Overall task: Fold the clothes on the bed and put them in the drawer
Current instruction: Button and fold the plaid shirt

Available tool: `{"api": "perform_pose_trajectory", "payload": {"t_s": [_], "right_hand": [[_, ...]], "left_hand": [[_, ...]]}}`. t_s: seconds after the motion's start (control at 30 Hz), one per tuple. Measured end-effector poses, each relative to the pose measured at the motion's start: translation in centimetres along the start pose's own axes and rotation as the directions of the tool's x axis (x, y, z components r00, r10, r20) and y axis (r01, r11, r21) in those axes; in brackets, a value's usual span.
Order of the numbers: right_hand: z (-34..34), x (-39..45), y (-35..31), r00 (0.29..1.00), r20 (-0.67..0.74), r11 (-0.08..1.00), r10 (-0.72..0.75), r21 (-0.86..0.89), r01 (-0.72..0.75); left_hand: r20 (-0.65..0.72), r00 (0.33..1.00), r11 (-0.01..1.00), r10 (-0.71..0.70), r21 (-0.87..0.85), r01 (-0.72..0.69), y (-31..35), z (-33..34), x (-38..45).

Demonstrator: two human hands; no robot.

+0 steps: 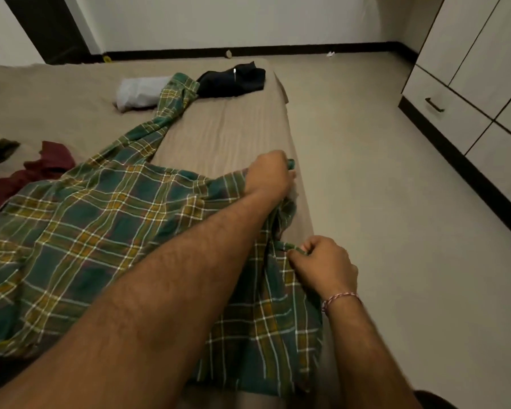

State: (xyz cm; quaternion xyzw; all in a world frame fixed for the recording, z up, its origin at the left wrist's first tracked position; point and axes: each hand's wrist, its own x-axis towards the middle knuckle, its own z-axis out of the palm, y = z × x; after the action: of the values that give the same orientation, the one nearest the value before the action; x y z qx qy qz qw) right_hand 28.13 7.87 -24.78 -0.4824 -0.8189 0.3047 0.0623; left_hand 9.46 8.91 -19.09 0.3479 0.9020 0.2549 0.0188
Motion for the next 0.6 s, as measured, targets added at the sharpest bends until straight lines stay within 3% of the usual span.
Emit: {"api": "perform_pose_trajectory", "payload": {"t_s": [0.1, 0.2, 0.27, 0.37, 0.43, 0.5, 0.6], "right_hand": [[-1.4, -0.1, 1.6, 0.993, 0.003, 0.993, 0.114, -0.026, -0.114], [-2.4, -0.6, 2.4, 0.983, -0.134, 0.988, 0.123, -0.079, -0.134], [-2.3, -1.4, 1.9, 0.964, -0.267, 0.989, 0.004, -0.143, -0.044], [-1.7, -2.7, 0.1, 0.890, -0.402, 0.971, -0.217, -0.178, 0.157], [-1.2, -3.1, -0.6, 0.927, -0.310, 0.975, -0.210, -0.130, 0.178], [-0.7, -3.1, -0.6, 0.992, -0.058, 0.989, -0.110, -0.108, 0.104], [-0.7, -3.2, -0.1, 0.974, 0.208, 0.995, -0.088, -0.018, 0.094]], "left_hand": [[0.088, 0.995, 0.998, 0.050, -0.053, -0.046, 3.9, 1.9, -0.2], [0.228, 0.970, 0.972, 0.081, -0.234, -0.026, 4.7, 3.4, -1.3], [0.352, 0.923, 0.939, 0.158, -0.344, -0.029, 3.8, 2.8, -2.7], [0.292, 0.898, 0.928, 0.329, -0.274, -0.251, 0.0, 0.0, -5.0], [0.267, 0.885, 0.924, 0.382, -0.131, -0.360, -4.3, -2.5, -6.9], [0.325, 0.877, 0.927, 0.354, -0.002, -0.374, -9.1, -5.0, -9.0], [0.415, 0.868, 0.933, 0.271, 0.109, -0.343, -15.1, -7.6, -12.8]]}}
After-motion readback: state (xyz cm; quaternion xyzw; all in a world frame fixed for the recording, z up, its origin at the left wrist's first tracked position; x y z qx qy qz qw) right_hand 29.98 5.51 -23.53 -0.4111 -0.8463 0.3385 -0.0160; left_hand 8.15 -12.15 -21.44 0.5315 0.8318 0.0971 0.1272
